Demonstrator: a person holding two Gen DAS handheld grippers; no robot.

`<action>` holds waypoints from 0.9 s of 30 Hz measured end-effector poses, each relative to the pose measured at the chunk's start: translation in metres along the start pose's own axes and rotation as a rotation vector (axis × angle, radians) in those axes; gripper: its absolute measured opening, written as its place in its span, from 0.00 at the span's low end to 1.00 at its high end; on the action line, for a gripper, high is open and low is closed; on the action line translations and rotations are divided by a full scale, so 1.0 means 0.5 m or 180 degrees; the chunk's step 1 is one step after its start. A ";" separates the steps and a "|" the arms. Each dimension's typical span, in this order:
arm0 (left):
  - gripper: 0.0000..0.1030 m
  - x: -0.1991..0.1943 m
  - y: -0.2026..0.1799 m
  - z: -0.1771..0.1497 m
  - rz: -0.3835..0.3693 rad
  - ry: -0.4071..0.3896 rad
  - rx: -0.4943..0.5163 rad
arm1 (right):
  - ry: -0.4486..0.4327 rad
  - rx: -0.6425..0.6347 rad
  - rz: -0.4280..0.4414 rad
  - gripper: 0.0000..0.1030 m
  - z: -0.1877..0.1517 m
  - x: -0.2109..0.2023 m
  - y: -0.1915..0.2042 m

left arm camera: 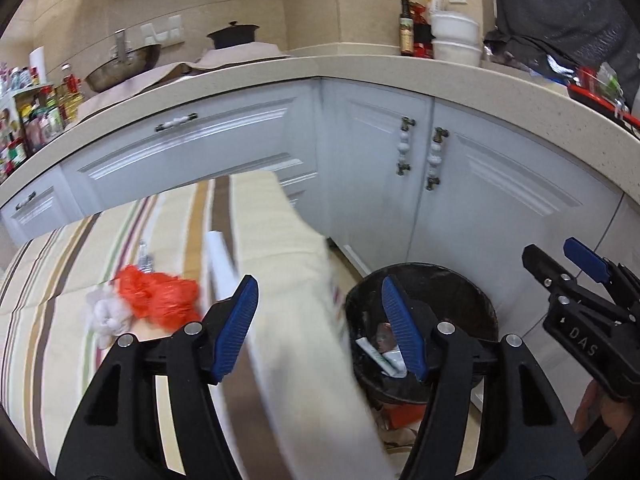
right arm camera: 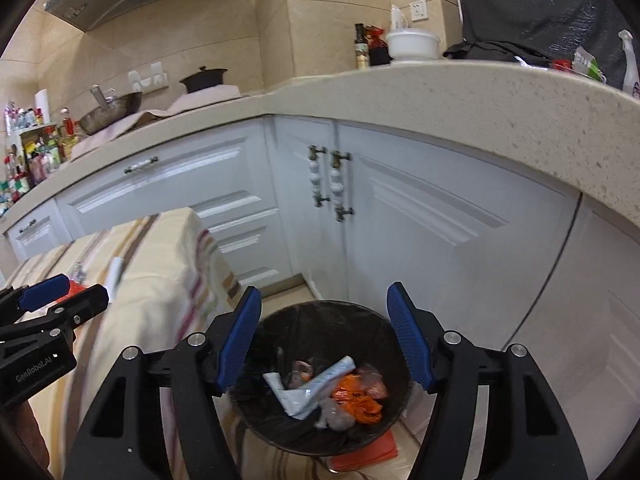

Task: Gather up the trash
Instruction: 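Grasp the white wrapper with the left gripper while the right gripper grasps the red bag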

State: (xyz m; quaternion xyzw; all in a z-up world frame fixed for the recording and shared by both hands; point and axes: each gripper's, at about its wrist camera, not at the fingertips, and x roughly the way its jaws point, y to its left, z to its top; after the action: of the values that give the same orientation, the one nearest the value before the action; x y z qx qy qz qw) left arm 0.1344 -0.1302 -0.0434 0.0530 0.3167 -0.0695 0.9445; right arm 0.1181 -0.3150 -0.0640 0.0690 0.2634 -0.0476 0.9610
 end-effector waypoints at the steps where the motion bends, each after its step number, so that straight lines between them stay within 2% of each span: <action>1: 0.62 -0.010 0.020 -0.004 0.0039 -0.0019 -0.0031 | -0.0014 -0.0015 0.0044 0.62 0.002 -0.005 0.013; 7: 0.64 -0.056 0.124 -0.026 0.0330 -0.0100 -0.0149 | -0.0039 -0.0131 0.0307 0.64 0.012 -0.015 0.094; 20: 0.64 -0.114 0.362 -0.077 0.0983 -0.0088 -0.0620 | 0.0043 -0.0543 0.0855 0.64 0.014 -0.004 0.305; 27: 0.65 -0.123 0.437 -0.095 0.1148 -0.0056 -0.0802 | 0.0159 -0.0710 0.1062 0.66 0.011 0.023 0.393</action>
State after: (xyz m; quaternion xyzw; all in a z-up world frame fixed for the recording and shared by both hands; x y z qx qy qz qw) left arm 0.0937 0.0980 -0.0317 -0.0103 0.3001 0.1402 0.9435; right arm 0.1558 -0.1226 -0.0439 0.0060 0.2757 0.1435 0.9504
